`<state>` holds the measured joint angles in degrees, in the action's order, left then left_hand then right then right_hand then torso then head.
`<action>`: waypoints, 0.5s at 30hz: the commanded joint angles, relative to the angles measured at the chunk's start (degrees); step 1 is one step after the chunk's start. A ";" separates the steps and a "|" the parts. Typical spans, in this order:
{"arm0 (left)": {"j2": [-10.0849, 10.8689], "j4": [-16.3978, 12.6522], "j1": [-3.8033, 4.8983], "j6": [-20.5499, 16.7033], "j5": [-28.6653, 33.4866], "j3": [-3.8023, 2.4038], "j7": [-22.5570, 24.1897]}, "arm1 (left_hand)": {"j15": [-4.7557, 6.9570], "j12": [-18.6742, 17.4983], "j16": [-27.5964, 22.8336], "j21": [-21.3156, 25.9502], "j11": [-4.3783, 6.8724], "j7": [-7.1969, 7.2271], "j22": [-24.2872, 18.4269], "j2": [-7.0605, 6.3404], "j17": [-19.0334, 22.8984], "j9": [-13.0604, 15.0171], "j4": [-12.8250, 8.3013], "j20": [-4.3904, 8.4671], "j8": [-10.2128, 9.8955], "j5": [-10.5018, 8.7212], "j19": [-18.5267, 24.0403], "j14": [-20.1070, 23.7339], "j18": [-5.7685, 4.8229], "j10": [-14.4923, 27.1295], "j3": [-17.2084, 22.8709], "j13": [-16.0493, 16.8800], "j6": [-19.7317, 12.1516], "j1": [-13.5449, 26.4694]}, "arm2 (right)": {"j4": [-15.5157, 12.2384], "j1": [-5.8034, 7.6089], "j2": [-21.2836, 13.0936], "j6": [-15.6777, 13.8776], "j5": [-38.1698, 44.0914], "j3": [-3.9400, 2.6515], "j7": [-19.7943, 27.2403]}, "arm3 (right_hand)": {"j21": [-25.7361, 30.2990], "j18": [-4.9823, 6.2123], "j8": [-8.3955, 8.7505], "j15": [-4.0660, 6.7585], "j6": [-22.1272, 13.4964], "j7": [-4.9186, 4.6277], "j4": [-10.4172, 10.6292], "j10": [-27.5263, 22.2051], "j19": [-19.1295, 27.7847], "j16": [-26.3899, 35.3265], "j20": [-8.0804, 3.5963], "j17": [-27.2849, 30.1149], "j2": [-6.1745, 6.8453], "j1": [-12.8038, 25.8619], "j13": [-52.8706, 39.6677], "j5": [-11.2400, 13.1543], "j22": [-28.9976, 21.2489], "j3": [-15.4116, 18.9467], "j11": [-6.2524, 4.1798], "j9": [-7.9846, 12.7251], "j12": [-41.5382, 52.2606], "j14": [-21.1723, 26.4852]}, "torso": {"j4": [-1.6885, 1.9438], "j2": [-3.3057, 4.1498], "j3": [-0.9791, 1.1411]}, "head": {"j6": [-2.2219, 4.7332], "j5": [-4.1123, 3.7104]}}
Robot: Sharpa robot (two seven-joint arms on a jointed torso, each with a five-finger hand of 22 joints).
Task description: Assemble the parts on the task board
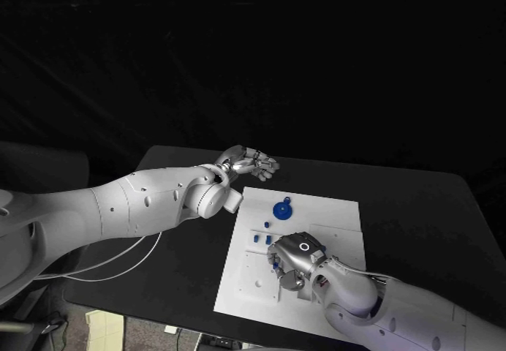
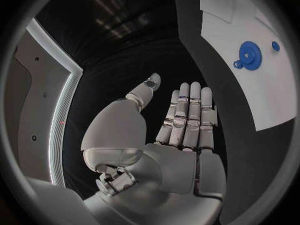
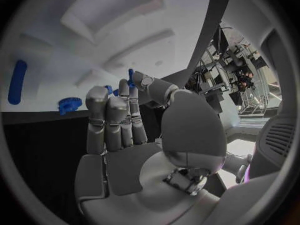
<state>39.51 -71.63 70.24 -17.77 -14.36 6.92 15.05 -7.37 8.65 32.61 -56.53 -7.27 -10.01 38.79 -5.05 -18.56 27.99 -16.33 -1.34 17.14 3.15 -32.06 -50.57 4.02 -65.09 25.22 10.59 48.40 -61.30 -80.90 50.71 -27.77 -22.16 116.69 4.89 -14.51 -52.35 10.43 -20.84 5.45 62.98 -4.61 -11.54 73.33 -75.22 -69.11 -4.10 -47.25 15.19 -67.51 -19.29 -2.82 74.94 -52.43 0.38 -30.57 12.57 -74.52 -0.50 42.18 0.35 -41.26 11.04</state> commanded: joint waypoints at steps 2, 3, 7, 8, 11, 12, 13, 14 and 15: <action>0.02 -0.30 0.13 -0.10 0.50 -0.06 0.22 | 0.03 -0.18 -0.28 0.34 -0.10 0.11 0.09 0.12 -0.07 -0.08 0.11 -0.28 0.20 0.02 0.09 -0.27 0.59 0.23 -0.15 -0.10 -0.15 0.42 | 0.64 -0.64 0.48 0.40 1.11 0.02 0.15 | -0.20 4.57 -0.12 0.27 0.17 -0.11 -0.08 4.16 -0.03 -0.17 -0.54 -0.07 -0.46 -0.33 0.08 0.03 1.19 -0.36 0.25 -0.05 0.04 0.20 | 0.01 0.01 -0.01 | -0.08 0.16; 0.02 -0.32 0.13 -0.12 0.50 -0.06 0.24 | 0.03 -0.18 -0.28 0.34 -0.10 0.11 0.09 0.12 -0.08 -0.08 0.11 -0.28 0.20 0.02 0.09 -0.27 0.59 0.23 -0.15 -0.10 -0.16 0.42 | 0.72 -0.67 0.56 0.40 1.11 0.02 0.16 | -0.20 4.57 -0.12 0.27 0.17 -0.11 -0.08 4.16 -0.03 -0.17 -0.54 -0.07 -0.46 -0.33 0.07 0.03 1.19 -0.37 0.25 -0.05 0.04 0.20 | 0.01 0.02 -0.01 | -0.12 0.17; 0.00 -0.41 0.14 -0.11 0.51 -0.06 0.22 | 0.03 -0.19 -0.31 0.34 -0.11 0.11 0.09 0.12 -0.10 -0.08 0.11 -0.28 0.20 0.02 0.09 -0.27 0.59 0.24 -0.15 -0.10 -0.16 0.44 | 0.99 -1.24 0.74 0.39 1.11 0.02 0.25 | -0.22 4.57 -0.11 0.26 0.15 -0.12 -0.08 4.14 -0.02 -0.16 -0.55 -0.07 -0.47 -0.32 0.05 0.03 1.19 -0.39 0.26 -0.05 0.03 0.20 | 0.07 0.03 -0.01 | -0.46 0.22; 0.03 -0.45 0.14 -0.12 0.51 -0.06 0.22 | 0.03 -0.19 -0.32 0.34 -0.11 0.11 0.10 0.12 -0.10 -0.08 0.11 -0.28 0.20 0.02 0.09 -0.27 0.59 0.24 -0.15 -0.10 -0.16 0.44 | 1.07 -1.29 0.82 0.36 1.11 0.02 0.24 | -0.22 4.57 -0.11 0.26 0.15 -0.12 -0.08 4.14 -0.02 -0.16 -0.55 -0.07 -0.47 -0.32 0.05 0.03 1.19 -0.40 0.26 -0.06 0.02 0.20 | 0.08 0.03 -0.01 | -0.49 0.23; 0.00 -0.41 0.15 -0.05 0.51 -0.06 0.14 | 0.02 -0.19 -0.35 0.35 -0.11 0.11 0.10 0.12 -0.12 -0.08 0.12 -0.28 0.21 0.02 0.10 -0.28 0.58 0.25 -0.15 -0.11 -0.16 0.46 | 1.11 -1.40 0.79 0.26 1.11 0.02 0.24 | -0.23 4.57 -0.11 0.25 0.15 -0.12 -0.09 4.14 -0.02 -0.15 -0.56 -0.07 -0.48 -0.31 0.03 0.03 1.18 -0.41 0.26 -0.06 0.01 0.20 | 0.03 0.02 0.03 | -0.71 0.34; 0.02 -0.44 0.15 -0.06 0.51 -0.06 0.13 | 0.02 -0.19 -0.36 0.35 -0.11 0.11 0.10 0.12 -0.13 -0.08 0.12 -0.28 0.21 0.02 0.10 -0.28 0.58 0.25 -0.15 -0.11 -0.16 0.46 | 1.08 -1.41 0.80 0.20 1.11 0.02 0.23 | -0.24 4.57 -0.11 0.25 0.15 -0.12 -0.09 4.14 -0.02 -0.15 -0.56 -0.07 -0.48 -0.31 0.02 0.03 1.18 -0.42 0.26 -0.07 0.01 0.20 | 0.02 0.00 0.02 | -0.73 0.35; 0.02 -0.44 0.15 -0.03 0.51 -0.06 0.14 | 0.02 -0.19 -0.36 0.35 -0.11 0.10 0.10 0.12 -0.13 -0.09 0.12 -0.28 0.21 0.02 0.10 -0.28 0.58 0.25 -0.15 -0.11 -0.16 0.47 | 1.06 -1.42 0.81 0.15 1.11 0.01 0.22 | -0.24 4.57 -0.10 0.25 0.15 -0.12 -0.09 4.14 -0.02 -0.15 -0.56 -0.07 -0.48 -0.31 0.02 0.03 1.18 -0.42 0.26 -0.07 0.01 0.20 | 0.01 0.00 0.02 | -0.74 0.36; 0.02 -0.42 0.15 -0.06 0.51 -0.06 0.13 | 0.02 -0.19 -0.37 0.36 -0.11 0.10 0.10 0.12 -0.14 -0.09 0.12 -0.28 0.21 0.02 0.10 -0.28 0.58 0.26 -0.15 -0.11 -0.17 0.47 | 1.06 -1.45 0.80 0.01 1.11 0.01 0.25 | -0.24 4.57 -0.10 0.25 0.14 -0.12 -0.09 4.13 -0.02 -0.15 -0.57 -0.07 -0.48 -0.31 0.01 0.04 1.18 -0.42 0.26 -0.07 0.00 0.20 | -0.02 -0.03 0.00 | -0.75 0.38; 0.02 -0.42 0.15 -0.06 0.51 -0.06 0.13 | 0.02 -0.20 -0.38 0.36 -0.11 0.10 0.10 0.12 -0.15 -0.09 0.12 -0.28 0.21 0.02 0.10 -0.28 0.58 0.26 -0.15 -0.11 -0.17 0.48 | 1.05 -1.47 0.81 -0.32 1.11 0.01 0.18 | -0.25 4.57 -0.10 0.25 0.14 -0.12 -0.09 4.14 -0.02 -0.15 -0.57 -0.07 -0.48 -0.30 0.01 0.03 1.18 -0.42 0.26 -0.07 0.00 0.20 | -0.04 -0.03 0.00 | -0.75 0.42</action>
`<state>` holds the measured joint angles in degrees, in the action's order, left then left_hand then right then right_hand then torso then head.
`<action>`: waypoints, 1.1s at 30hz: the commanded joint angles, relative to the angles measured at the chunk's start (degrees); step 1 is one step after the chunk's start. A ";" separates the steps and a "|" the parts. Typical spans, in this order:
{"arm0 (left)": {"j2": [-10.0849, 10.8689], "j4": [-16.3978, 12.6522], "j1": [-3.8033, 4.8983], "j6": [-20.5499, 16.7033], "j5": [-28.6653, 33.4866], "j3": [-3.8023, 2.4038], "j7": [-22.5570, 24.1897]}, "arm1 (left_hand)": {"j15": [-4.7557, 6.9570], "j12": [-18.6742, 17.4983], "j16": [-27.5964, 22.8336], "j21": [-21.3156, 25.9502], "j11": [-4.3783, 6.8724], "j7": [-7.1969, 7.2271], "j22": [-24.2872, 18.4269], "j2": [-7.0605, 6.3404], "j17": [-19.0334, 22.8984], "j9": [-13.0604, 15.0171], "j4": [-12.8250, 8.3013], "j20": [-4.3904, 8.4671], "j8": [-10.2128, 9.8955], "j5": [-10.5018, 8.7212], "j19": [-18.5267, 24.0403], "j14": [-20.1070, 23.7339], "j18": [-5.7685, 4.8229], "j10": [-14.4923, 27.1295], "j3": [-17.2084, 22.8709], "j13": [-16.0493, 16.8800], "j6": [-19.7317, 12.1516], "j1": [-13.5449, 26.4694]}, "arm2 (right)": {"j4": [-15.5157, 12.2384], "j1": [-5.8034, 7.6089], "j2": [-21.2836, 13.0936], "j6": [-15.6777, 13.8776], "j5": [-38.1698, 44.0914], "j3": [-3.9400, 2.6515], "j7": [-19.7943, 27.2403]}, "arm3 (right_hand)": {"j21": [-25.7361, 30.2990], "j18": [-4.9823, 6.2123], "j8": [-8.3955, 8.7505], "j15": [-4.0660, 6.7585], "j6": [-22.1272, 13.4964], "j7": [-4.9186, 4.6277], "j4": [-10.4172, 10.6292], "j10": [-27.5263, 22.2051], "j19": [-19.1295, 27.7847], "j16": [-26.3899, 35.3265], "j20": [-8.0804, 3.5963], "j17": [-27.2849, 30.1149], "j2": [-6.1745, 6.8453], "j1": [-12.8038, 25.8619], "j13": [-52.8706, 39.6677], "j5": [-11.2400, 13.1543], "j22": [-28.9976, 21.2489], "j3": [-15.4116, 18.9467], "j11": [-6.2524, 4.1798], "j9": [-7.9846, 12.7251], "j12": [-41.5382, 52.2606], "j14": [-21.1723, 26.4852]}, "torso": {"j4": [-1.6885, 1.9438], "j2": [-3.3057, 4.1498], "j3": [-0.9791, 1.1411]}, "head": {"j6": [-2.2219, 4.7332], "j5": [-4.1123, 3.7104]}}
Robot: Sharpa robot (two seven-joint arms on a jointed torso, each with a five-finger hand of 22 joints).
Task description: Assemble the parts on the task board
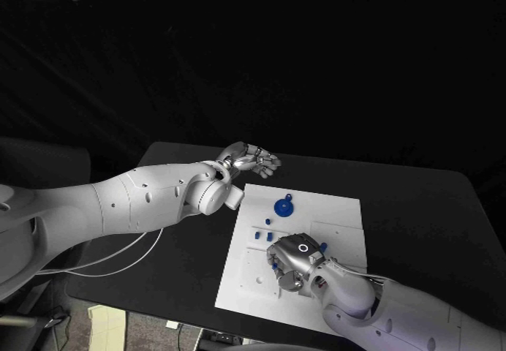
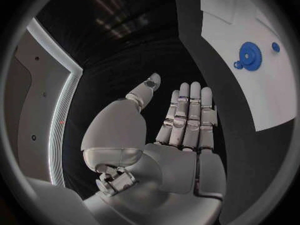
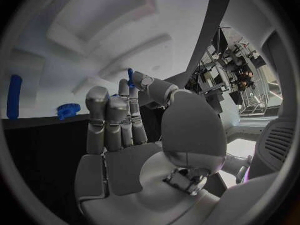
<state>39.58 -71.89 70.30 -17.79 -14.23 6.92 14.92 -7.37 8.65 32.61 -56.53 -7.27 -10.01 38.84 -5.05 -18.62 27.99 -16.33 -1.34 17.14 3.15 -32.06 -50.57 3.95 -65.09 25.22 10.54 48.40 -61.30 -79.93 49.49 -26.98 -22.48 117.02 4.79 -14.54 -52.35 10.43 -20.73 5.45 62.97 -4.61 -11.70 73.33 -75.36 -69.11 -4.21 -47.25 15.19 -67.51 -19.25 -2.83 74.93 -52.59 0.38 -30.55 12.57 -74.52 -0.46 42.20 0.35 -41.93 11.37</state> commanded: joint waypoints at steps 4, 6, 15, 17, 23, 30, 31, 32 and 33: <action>-0.03 -0.15 0.09 0.03 0.38 -0.06 0.22 | 0.02 -0.20 -0.41 0.37 -0.12 0.10 0.06 0.13 -0.11 -0.09 0.13 -0.28 0.21 0.03 0.10 -0.29 0.65 0.27 -0.15 -0.07 -0.17 0.49 | 0.06 -0.33 0.03 -0.04 1.00 0.11 0.01 | -0.26 4.57 -0.21 0.25 0.15 -0.12 0.05 4.14 0.12 -0.14 -0.47 -0.08 -0.49 -0.31 -0.06 0.03 1.18 -0.29 0.26 -0.11 0.00 0.21 | -0.07 -0.04 0.02 | -0.11 0.15; -0.02 -0.14 0.09 0.01 0.38 -0.06 0.23 | 0.02 -0.20 -0.43 0.37 -0.12 0.10 0.06 0.12 -0.12 -0.09 0.13 -0.28 0.21 0.02 0.11 -0.29 0.65 0.28 -0.15 -0.07 -0.18 0.50 | 0.20 -0.33 0.04 0.06 1.01 0.11 -0.01 | -0.28 4.57 -0.21 0.25 0.16 -0.12 0.03 4.15 0.12 -0.14 -0.48 -0.08 -0.48 -0.31 -0.07 0.03 1.18 -0.30 0.26 -0.12 0.00 0.20 | -0.07 -0.04 0.02 | -0.11 0.15; -0.07 -0.10 0.10 0.12 0.38 -0.06 0.15 | 0.01 -0.21 -0.52 0.39 -0.13 0.09 0.07 0.13 -0.18 -0.10 0.14 -0.29 0.21 0.02 0.11 -0.30 0.64 0.29 -0.14 -0.08 -0.20 0.54 | 0.36 -0.33 0.22 -0.38 1.24 0.10 -0.34 | -0.32 4.57 -0.21 0.25 0.16 -0.11 0.01 4.16 0.11 -0.13 -0.51 -0.09 -0.47 -0.32 -0.13 0.03 1.18 -0.35 0.26 -0.15 -0.02 0.19 | -0.05 -0.03 -0.01 | -0.12 0.15; -0.10 -0.11 0.10 0.14 0.38 -0.06 0.12 | 0.01 -0.21 -0.53 0.39 -0.13 0.09 0.08 0.13 -0.19 -0.10 0.14 -0.29 0.21 0.02 0.11 -0.30 0.64 0.29 -0.14 -0.08 -0.20 0.55 | 0.39 -0.33 0.28 -0.39 1.26 0.10 -0.38 | -0.33 4.57 -0.21 0.25 0.16 -0.11 0.00 4.16 0.11 -0.13 -0.52 -0.09 -0.46 -0.32 -0.15 0.03 1.17 -0.36 0.26 -0.15 -0.03 0.19 | -0.03 -0.04 -0.01 | -0.09 0.14; -0.13 -0.43 0.10 0.37 0.41 -0.06 -0.27 | 0.00 -0.22 -0.63 0.42 -0.15 0.07 0.09 0.14 -0.26 -0.12 0.19 -0.30 0.21 0.02 0.13 -0.31 0.62 0.32 -0.16 -0.10 -0.24 0.67 | 1.32 -0.33 0.55 0.17 1.32 0.10 -0.52 | -0.35 4.57 -0.21 0.25 0.17 -0.11 -0.01 4.16 0.10 -0.13 -0.53 -0.09 -0.46 -0.32 -0.18 0.03 1.17 -0.38 0.26 -0.17 -0.03 0.18 | -0.07 -0.06 -0.05 | 0.40 0.19; -0.22 -0.15 0.11 0.35 0.42 -0.06 -0.40 | -0.01 -0.23 -0.70 0.43 -0.15 0.07 0.10 0.15 -0.31 -0.12 0.21 -0.30 0.21 0.02 0.13 -0.31 0.62 0.34 -0.17 -0.11 -0.26 0.75 | 1.65 -0.33 0.82 0.63 1.32 0.10 -0.48 | -0.37 4.57 -0.21 0.25 0.16 -0.11 0.00 4.16 0.10 -0.12 -0.54 -0.10 -0.48 -0.30 -0.22 0.03 1.16 -0.41 0.26 -0.19 -0.05 0.18 | -0.03 -0.05 -0.03 | 0.48 0.28; -0.21 -0.13 0.11 0.34 0.42 -0.06 -0.43 | -0.01 -0.23 -0.70 0.43 -0.16 0.07 0.10 0.15 -0.31 -0.12 0.22 -0.30 0.21 0.02 0.13 -0.31 0.62 0.34 -0.17 -0.11 -0.26 0.75 | 1.65 -0.33 0.83 0.69 1.32 0.10 -0.48 | -0.38 4.57 -0.21 0.25 0.16 -0.11 0.00 4.16 0.10 -0.12 -0.54 -0.10 -0.48 -0.29 -0.22 0.03 1.16 -0.42 0.26 -0.19 -0.05 0.17 | -0.03 -0.07 -0.02 | 0.48 0.27; -0.21 -0.13 0.11 0.38 0.42 -0.06 -0.45 | -0.01 -0.23 -0.71 0.43 -0.16 0.06 0.10 0.14 -0.32 -0.12 0.22 -0.30 0.21 0.02 0.13 -0.31 0.62 0.34 -0.17 -0.11 -0.26 0.76 | 1.65 -0.33 0.83 0.80 1.31 0.10 -0.45 | -0.38 4.57 -0.20 0.25 0.16 -0.11 0.00 4.16 0.10 -0.12 -0.54 -0.10 -0.48 -0.29 -0.23 0.03 1.16 -0.42 0.26 -0.19 -0.06 0.17 | -0.03 -0.07 -0.02 | 0.48 0.27; -0.21 -0.13 0.11 0.41 0.42 -0.06 -0.49 | -0.01 -0.23 -0.72 0.44 -0.16 0.06 0.10 0.14 -0.32 -0.13 0.21 -0.30 0.21 0.02 0.14 -0.31 0.62 0.35 -0.17 -0.11 -0.26 0.76 | 1.64 -0.33 0.83 0.97 1.30 0.10 -0.43 | -0.38 4.57 -0.20 0.25 0.16 -0.12 0.00 4.16 0.10 -0.12 -0.54 -0.10 -0.48 -0.28 -0.24 0.04 1.16 -0.42 0.26 -0.19 -0.06 0.17 | -0.03 -0.08 0.00 | 0.52 0.25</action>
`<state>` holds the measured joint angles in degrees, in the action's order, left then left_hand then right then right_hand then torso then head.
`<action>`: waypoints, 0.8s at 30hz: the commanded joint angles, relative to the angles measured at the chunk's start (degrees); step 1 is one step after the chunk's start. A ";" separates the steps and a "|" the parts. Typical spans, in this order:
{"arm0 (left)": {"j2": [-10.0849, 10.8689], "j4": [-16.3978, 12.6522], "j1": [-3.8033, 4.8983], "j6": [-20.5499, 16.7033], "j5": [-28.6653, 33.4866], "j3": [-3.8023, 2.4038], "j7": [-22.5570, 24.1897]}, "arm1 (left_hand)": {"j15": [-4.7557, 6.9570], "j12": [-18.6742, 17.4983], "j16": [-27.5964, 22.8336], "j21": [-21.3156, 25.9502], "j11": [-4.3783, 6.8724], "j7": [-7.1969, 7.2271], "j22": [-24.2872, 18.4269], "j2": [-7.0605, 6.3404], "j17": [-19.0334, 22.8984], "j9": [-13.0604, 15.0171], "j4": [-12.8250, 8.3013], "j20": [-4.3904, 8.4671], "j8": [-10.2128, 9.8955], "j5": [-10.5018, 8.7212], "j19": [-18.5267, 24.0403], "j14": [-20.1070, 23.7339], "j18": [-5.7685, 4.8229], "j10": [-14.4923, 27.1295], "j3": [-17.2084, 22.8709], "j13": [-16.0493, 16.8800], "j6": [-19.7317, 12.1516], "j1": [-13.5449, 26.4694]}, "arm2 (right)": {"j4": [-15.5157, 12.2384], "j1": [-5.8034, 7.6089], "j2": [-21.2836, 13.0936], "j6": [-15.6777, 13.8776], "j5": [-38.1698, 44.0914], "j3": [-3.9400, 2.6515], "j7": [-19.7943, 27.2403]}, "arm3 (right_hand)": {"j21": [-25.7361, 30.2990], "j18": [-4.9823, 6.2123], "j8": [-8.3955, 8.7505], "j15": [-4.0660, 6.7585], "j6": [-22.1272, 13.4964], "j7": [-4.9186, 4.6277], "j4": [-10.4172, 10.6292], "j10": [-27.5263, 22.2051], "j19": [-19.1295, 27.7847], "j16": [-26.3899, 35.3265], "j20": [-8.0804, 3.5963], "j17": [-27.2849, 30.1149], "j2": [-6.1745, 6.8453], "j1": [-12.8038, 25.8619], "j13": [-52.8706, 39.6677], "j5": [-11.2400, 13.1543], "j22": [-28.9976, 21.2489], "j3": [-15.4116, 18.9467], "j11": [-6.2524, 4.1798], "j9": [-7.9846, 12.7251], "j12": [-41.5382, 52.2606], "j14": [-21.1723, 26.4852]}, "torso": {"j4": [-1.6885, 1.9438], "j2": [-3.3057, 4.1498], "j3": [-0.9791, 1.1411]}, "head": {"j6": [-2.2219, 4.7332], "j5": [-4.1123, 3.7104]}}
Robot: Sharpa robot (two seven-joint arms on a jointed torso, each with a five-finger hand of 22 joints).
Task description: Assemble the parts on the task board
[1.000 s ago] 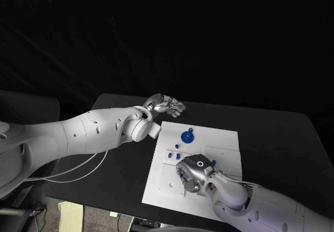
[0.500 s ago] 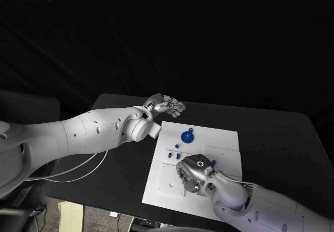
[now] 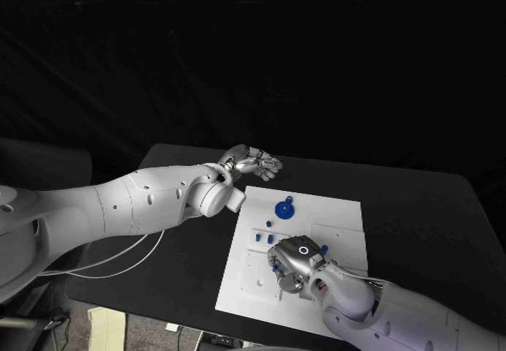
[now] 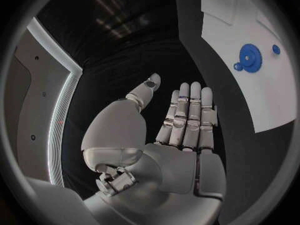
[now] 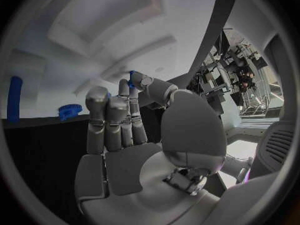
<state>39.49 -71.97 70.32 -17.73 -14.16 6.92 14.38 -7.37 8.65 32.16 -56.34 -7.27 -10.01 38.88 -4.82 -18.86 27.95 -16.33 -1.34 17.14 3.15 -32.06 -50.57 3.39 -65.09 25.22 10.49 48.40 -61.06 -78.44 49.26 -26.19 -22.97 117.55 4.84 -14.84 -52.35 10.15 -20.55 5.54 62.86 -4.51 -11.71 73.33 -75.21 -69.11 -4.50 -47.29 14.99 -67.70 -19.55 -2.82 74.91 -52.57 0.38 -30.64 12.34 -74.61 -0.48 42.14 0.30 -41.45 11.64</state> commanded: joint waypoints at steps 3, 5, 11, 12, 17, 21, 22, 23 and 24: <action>-0.17 -0.04 0.10 0.36 0.34 -0.05 0.03 | -0.01 -0.24 -0.29 0.25 -0.16 0.06 0.06 -0.10 -0.10 -0.08 0.21 -0.30 0.21 0.02 0.14 -0.31 1.18 0.35 -0.17 -0.07 -0.27 0.53 | 0.18 -0.09 0.01 2.14 0.57 0.06 0.10 | -0.39 4.85 -0.38 0.16 0.27 -0.21 0.01 4.15 -0.05 -0.11 -0.25 -0.06 -0.28 -0.08 0.04 0.03 1.17 -0.45 0.26 -0.11 0.16 0.26 | -0.03 -0.01 0.03 | 0.07 -0.14; -0.20 -0.09 0.10 0.36 0.34 -0.05 0.02 | -0.01 -0.24 -0.31 0.25 -0.16 0.06 0.07 -0.11 -0.11 -0.09 0.21 -0.30 0.21 0.02 0.14 -0.31 1.18 0.36 -0.17 -0.07 -0.28 0.54 | 0.18 -0.09 0.05 2.20 0.54 0.06 0.16 | -0.40 4.85 -0.37 0.16 0.26 -0.21 0.01 4.15 -0.04 -0.11 -0.26 -0.06 -0.28 -0.07 0.03 0.03 1.17 -0.45 0.27 -0.11 0.15 0.26 | -0.03 -0.01 0.03 | 0.07 -0.14; -0.32 -0.04 0.11 0.36 0.34 -0.05 0.01 | -0.01 -0.25 -0.36 0.26 -0.16 0.06 0.07 -0.11 -0.14 -0.09 0.20 -0.30 0.21 0.02 0.15 -0.31 1.18 0.37 -0.16 -0.08 -0.29 0.54 | 0.03 -0.09 0.19 2.80 0.39 0.07 0.36 | -0.41 4.85 -0.36 0.15 0.24 -0.22 0.00 4.13 -0.03 -0.10 -0.26 -0.06 -0.29 -0.02 0.00 0.03 1.16 -0.46 0.27 -0.13 0.13 0.26 | -0.04 0.01 0.05 | -0.04 -0.12; -0.32 -0.04 0.11 0.36 0.34 -0.05 0.01 | -0.01 -0.25 -0.36 0.26 -0.16 0.06 0.07 -0.11 -0.15 -0.09 0.20 -0.30 0.21 0.02 0.15 -0.31 1.18 0.37 -0.16 -0.08 -0.29 0.54 | 0.03 -0.09 0.21 2.92 0.34 0.07 0.41 | -0.41 4.85 -0.36 0.15 0.24 -0.22 0.00 4.13 -0.03 -0.10 -0.26 -0.06 -0.29 -0.02 0.00 0.03 1.16 -0.46 0.27 -0.13 0.13 0.26 | -0.04 0.01 0.05 | -0.04 -0.12; -0.49 0.17 0.12 0.29 0.36 -0.05 0.02 | -0.01 -0.25 -0.39 0.27 -0.17 0.06 0.08 -0.10 -0.17 -0.09 0.19 -0.30 0.21 0.02 0.15 -0.32 1.18 0.37 -0.14 -0.09 -0.30 0.54 | -0.10 -0.09 0.33 3.41 0.09 0.08 0.59 | -0.42 4.85 -0.35 0.15 0.23 -0.23 -0.02 4.12 -0.02 -0.09 -0.26 -0.06 -0.29 0.01 -0.02 0.03 1.16 -0.45 0.28 -0.14 0.11 0.26 | -0.03 -0.01 0.05 | -0.08 -0.14; -0.64 0.24 0.11 0.42 0.39 -0.05 -0.09 | -0.01 -0.25 -0.42 0.28 -0.17 0.06 0.08 -0.09 -0.20 -0.10 0.18 -0.30 0.22 0.02 0.16 -0.32 1.18 0.38 -0.13 -0.09 -0.30 0.53 | -0.11 -0.09 0.36 3.54 0.01 0.09 0.66 | -0.43 4.85 -0.34 0.14 0.22 -0.23 -0.05 4.11 0.01 -0.08 -0.26 -0.06 -0.29 0.06 -0.05 0.03 1.16 -0.44 0.28 -0.15 0.09 0.27 | -0.07 0.02 0.02 | -0.18 -0.14; -0.65 0.25 0.11 0.40 0.39 -0.05 -0.07 | -0.01 -0.25 -0.43 0.28 -0.17 0.06 0.09 -0.09 -0.20 -0.10 0.18 -0.30 0.22 0.02 0.16 -0.33 1.18 0.38 -0.13 -0.09 -0.30 0.53 | -0.11 -0.09 0.38 3.71 -0.04 0.09 0.66 | -0.43 4.85 -0.34 0.14 0.21 -0.23 -0.06 4.10 0.01 -0.08 -0.26 -0.06 -0.30 0.06 -0.06 0.03 1.16 -0.43 0.28 -0.15 0.09 0.27 | -0.07 0.02 0.02 | -0.18 -0.14; -0.67 0.30 0.11 0.37 0.39 -0.05 -0.07 | -0.01 -0.25 -0.44 0.28 -0.17 0.06 0.09 -0.09 -0.21 -0.10 0.18 -0.30 0.22 0.02 0.16 -0.33 1.18 0.39 -0.13 -0.09 -0.31 0.53 | -0.09 -0.09 0.40 3.86 -0.32 0.09 0.68 | -0.43 4.85 -0.34 0.14 0.21 -0.24 -0.06 4.10 0.01 -0.08 -0.26 -0.06 -0.30 0.07 -0.06 0.03 1.15 -0.43 0.28 -0.16 0.08 0.27 | -0.06 0.01 0.02 | -0.23 -0.14; -0.68 0.32 0.11 0.35 0.39 -0.05 -0.09 | -0.01 -0.25 -0.44 0.28 -0.17 0.06 0.09 -0.09 -0.21 -0.10 0.18 -0.30 0.22 0.02 0.16 -0.33 1.18 0.39 -0.13 -0.09 -0.31 0.53 | -0.07 -0.09 0.41 3.92 -0.59 0.09 0.72 | -0.43 4.85 -0.34 0.14 0.21 -0.24 -0.07 4.10 0.02 -0.08 -0.26 -0.06 -0.30 0.09 -0.07 0.03 1.15 -0.43 0.28 -0.16 0.08 0.27 | -0.06 0.01 0.02 | -0.23 -0.14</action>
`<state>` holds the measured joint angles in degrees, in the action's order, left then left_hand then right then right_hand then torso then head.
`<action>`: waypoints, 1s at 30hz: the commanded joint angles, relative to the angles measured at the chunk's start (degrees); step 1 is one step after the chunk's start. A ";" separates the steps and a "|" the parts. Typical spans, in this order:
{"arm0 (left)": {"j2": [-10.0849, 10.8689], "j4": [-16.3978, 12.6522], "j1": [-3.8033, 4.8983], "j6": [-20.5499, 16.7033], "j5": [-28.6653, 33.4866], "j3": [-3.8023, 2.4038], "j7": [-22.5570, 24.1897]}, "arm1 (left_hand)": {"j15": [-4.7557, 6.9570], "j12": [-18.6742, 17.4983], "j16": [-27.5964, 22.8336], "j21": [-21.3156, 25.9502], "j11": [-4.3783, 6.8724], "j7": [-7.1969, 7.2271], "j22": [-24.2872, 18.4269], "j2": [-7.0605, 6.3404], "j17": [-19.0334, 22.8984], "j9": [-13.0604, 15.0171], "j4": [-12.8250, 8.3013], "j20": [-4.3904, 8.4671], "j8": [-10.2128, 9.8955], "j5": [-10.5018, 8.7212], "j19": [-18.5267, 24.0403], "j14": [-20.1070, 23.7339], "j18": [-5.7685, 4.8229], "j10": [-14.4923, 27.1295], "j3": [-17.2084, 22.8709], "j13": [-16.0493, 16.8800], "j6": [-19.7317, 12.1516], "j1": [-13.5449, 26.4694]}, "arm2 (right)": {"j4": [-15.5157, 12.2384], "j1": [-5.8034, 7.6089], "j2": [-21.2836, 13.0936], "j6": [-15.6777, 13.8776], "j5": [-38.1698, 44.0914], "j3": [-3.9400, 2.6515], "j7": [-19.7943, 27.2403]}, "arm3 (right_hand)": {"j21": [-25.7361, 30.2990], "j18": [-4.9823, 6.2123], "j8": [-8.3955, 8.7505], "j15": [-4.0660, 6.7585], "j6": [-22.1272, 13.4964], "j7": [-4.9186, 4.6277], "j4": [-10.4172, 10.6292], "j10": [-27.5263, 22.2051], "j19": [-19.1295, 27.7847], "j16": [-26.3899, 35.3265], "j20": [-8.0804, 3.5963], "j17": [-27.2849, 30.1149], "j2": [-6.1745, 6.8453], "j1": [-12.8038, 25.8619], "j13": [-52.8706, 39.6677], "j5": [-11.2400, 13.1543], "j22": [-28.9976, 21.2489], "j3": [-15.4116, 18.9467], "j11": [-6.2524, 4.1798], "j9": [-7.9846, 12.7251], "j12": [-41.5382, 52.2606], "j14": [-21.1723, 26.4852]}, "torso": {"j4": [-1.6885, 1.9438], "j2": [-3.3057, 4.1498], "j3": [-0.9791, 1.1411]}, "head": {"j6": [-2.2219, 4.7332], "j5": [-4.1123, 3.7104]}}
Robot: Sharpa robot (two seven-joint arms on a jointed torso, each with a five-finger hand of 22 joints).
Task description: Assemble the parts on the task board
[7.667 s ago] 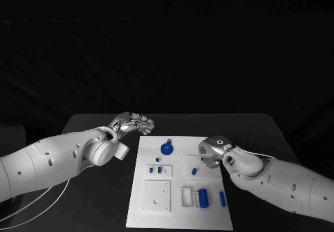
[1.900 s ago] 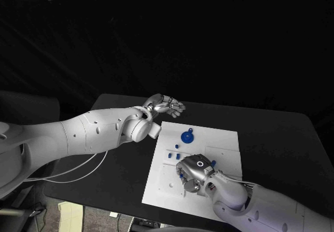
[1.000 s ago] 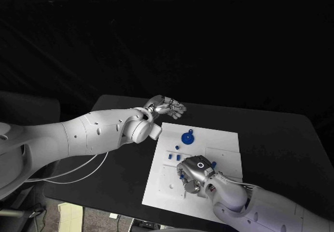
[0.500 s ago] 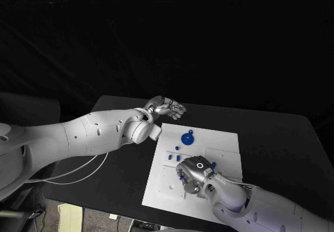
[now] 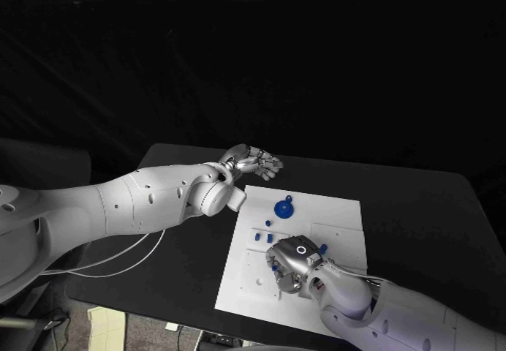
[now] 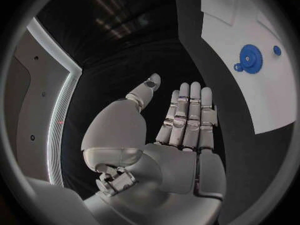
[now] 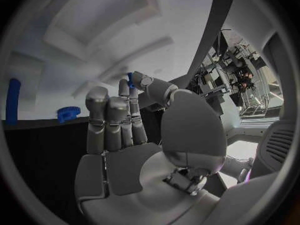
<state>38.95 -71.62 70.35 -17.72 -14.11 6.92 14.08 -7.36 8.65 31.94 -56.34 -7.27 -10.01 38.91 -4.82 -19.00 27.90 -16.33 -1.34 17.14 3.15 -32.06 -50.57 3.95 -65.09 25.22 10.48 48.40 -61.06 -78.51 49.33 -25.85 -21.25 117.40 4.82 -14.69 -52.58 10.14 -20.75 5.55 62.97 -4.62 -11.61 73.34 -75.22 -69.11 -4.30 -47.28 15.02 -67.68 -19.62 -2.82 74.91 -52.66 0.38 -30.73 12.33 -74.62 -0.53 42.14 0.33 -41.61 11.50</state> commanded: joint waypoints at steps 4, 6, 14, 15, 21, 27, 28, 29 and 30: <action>-0.13 -0.04 0.08 0.33 0.35 -0.06 0.22 | -0.02 -0.26 -0.26 0.29 -0.17 0.06 0.06 -0.10 -0.10 -0.05 0.17 -0.30 0.22 0.02 0.17 -0.33 0.62 0.39 -0.12 -0.08 -0.31 0.53 | 0.05 -0.15 0.18 2.28 -0.62 0.11 0.59 | -0.22 4.86 -0.14 0.13 0.09 -0.14 -0.19 4.08 0.05 -0.06 -0.46 -0.08 -0.34 0.12 -0.02 0.03 1.16 -0.31 0.29 -0.08 0.07 0.28 | 0.00 -0.01 0.00 | -0.09 -0.04; -0.14 -0.03 0.08 0.40 0.35 -0.06 0.18 | -0.02 -0.26 -0.27 0.29 -0.17 0.05 0.06 -0.10 -0.11 -0.06 0.16 -0.30 0.22 0.02 0.17 -0.33 0.62 0.40 -0.12 -0.08 -0.32 0.53 | 0.11 -0.14 0.22 2.14 -0.65 0.11 0.61 | -0.22 4.86 -0.13 0.13 0.08 -0.14 -0.21 4.06 0.06 -0.06 -0.46 -0.08 -0.36 0.15 -0.04 0.03 1.15 -0.31 0.29 -0.09 0.05 0.28 | 0.00 -0.01 0.00 | -0.09 -0.04; -0.07 -0.04 0.08 -0.02 0.35 -0.06 0.37 | -0.02 -0.25 -0.32 0.30 -0.17 0.06 0.07 -0.08 -0.17 -0.06 0.15 -0.30 0.23 0.03 0.17 -0.36 0.63 0.39 -0.08 -0.09 -0.32 0.50 | 0.38 -0.08 0.15 2.55 -2.70 0.12 1.20 | -0.17 4.86 0.08 0.00 -0.19 -0.25 -0.35 3.64 0.34 0.19 -0.38 0.01 -0.23 0.46 -0.10 0.03 1.09 -0.45 0.44 -0.08 -0.33 0.41 | -0.04 -0.02 0.02 | -0.11 -0.16; -0.05 -0.07 0.08 0.00 0.35 -0.06 0.34 | -0.01 -0.25 -0.32 0.30 -0.17 0.06 0.07 -0.08 -0.17 -0.06 0.14 -0.30 0.23 0.03 0.17 -0.36 0.63 0.39 -0.08 -0.09 -0.32 0.49 | 0.42 -0.06 0.15 2.54 -3.12 0.12 1.33 | -0.14 4.86 0.16 -0.05 -0.30 -0.30 -0.37 3.51 0.43 0.26 -0.34 0.05 -0.08 0.55 -0.11 0.01 1.08 -0.50 0.49 -0.06 -0.44 0.44 | -0.06 -0.02 0.01 | -0.13 -0.15; -0.01 -0.07 0.08 -0.01 0.35 -0.05 0.26 | -0.01 -0.25 -0.36 0.31 -0.17 0.06 0.08 -0.12 -0.21 -0.06 0.13 -0.30 0.23 0.02 0.17 -0.37 0.63 0.39 -0.08 -0.09 -0.33 0.49 | 0.93 0.21 0.15 0.79 -5.27 0.13 2.00 | -0.18 4.86 2.75 -1.57 -4.33 -2.05 -1.05 -0.75 0.88 0.65 0.25 0.28 2.10 3.80 0.72 -0.23 1.09 2.55 2.13 1.08 -3.39 0.37 | -0.05 -0.02 0.03 | -0.03 -0.18; 0.08 -0.17 0.08 -0.11 0.35 -0.05 0.40 | -0.01 -0.23 -0.40 0.31 -0.16 0.07 0.09 -0.06 -0.26 -0.06 0.14 -0.30 0.26 0.03 0.16 -0.41 0.63 0.37 -0.04 -0.09 -0.29 0.47 | 0.70 0.40 -0.15 0.33 -7.73 0.13 2.64 | 0.54 4.85 5.32 -4.05 -9.07 -4.30 -3.55 -6.03 1.69 1.03 1.01 0.52 2.12 6.20 2.63 -2.18 0.69 7.15 4.59 2.52 -6.86 0.85 | 0.00 0.01 0.03 | -0.02 -0.23; 0.10 -0.16 0.09 -0.09 0.35 -0.05 0.40 | -0.01 -0.23 -0.41 0.31 -0.16 0.08 0.10 -0.04 -0.28 -0.06 0.14 -0.30 0.27 0.03 0.16 -0.42 0.63 0.37 -0.03 -0.09 -0.28 0.47 | 0.60 0.40 -0.21 0.26 -7.75 0.13 2.64 | 0.73 4.86 5.38 -4.18 -9.26 -4.37 -3.67 -6.28 1.74 1.16 1.10 0.61 2.12 6.30 2.89 -2.71 0.58 7.51 4.71 2.62 -7.09 0.94 | 0.00 0.01 0.03 | -0.02 -0.23; 0.13 -0.15 0.09 -0.15 0.35 -0.05 0.39 | -0.01 -0.23 -0.42 0.31 -0.16 0.08 0.10 -0.04 -0.29 -0.05 0.14 -0.30 0.28 0.03 0.16 -0.42 0.63 0.36 -0.03 -0.09 -0.28 0.47 | 0.48 0.43 -0.31 0.08 -7.75 0.12 2.61 | 0.95 4.86 5.63 -4.38 -9.79 -4.58 -3.82 -6.92 1.79 1.28 1.21 0.71 2.12 6.39 3.28 -3.02 0.44 7.88 4.96 2.80 -7.54 0.97 | 0.00 0.01 0.03 | -0.02 -0.23; 0.16 -0.14 0.09 -0.20 0.36 -0.05 0.39 | -0.01 -0.23 -0.42 0.31 -0.16 0.08 0.10 -0.04 -0.29 -0.05 0.14 -0.30 0.28 0.03 0.16 -0.42 0.63 0.36 -0.03 -0.09 -0.28 0.47 | 0.27 0.50 -0.44 -0.23 -7.86 0.12 2.54 | 1.11 4.86 5.79 -4.53 -10.16 -4.74 -3.93 -7.28 1.77 1.35 1.25 0.78 2.13 6.36 3.55 -3.17 0.34 8.09 5.10 2.92 -7.80 0.96 | 0.00 0.01 0.03 | -0.02 -0.23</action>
<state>39.12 -71.64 70.36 -17.78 -14.06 6.93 14.01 -7.36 8.65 31.72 -56.34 -7.27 -10.01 38.96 -4.82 -19.22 27.91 -16.33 -1.34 17.14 3.15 -32.06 -50.56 3.46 -65.09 25.22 10.46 48.40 -61.06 -78.09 49.81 -26.12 -20.99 111.34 4.89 -12.74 -51.65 9.15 -15.07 1.30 53.94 -8.51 -15.64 66.40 -73.28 -68.07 -3.35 -46.53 17.10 -61.76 -15.93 -5.86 74.90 -44.83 5.33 -27.85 4.57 -73.69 -0.54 42.12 0.35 -41.62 11.27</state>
